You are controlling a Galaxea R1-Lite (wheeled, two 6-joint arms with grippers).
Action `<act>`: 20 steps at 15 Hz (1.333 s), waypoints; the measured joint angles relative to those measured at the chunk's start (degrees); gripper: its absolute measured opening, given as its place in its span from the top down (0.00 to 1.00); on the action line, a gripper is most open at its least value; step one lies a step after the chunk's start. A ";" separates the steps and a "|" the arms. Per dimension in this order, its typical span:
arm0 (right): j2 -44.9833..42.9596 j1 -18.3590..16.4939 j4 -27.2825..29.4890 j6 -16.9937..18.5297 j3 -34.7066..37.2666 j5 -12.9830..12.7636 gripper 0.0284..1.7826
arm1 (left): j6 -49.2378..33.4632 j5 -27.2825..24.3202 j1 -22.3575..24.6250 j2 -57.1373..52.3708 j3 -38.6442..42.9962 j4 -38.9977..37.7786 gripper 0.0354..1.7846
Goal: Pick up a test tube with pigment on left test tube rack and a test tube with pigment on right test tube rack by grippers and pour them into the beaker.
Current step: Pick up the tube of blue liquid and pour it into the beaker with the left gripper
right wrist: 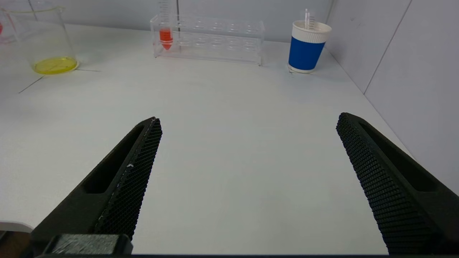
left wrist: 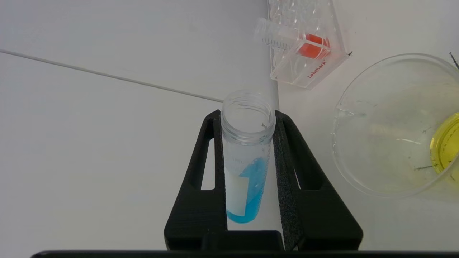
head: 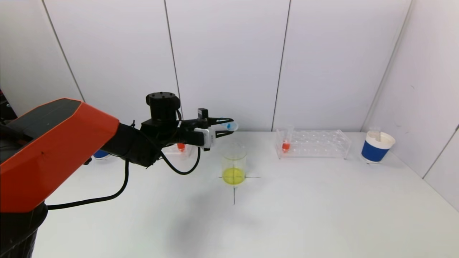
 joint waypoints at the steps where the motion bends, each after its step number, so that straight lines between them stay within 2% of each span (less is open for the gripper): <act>1: 0.00 0.00 0.00 0.00 0.00 0.00 0.01 | 0.80 0.00 0.05 0.11 0.07 0.00 0.78; 20: 0.00 0.00 0.00 -0.02 0.00 0.00 0.01 | 11.31 0.05 0.90 0.02 2.65 -1.19 0.78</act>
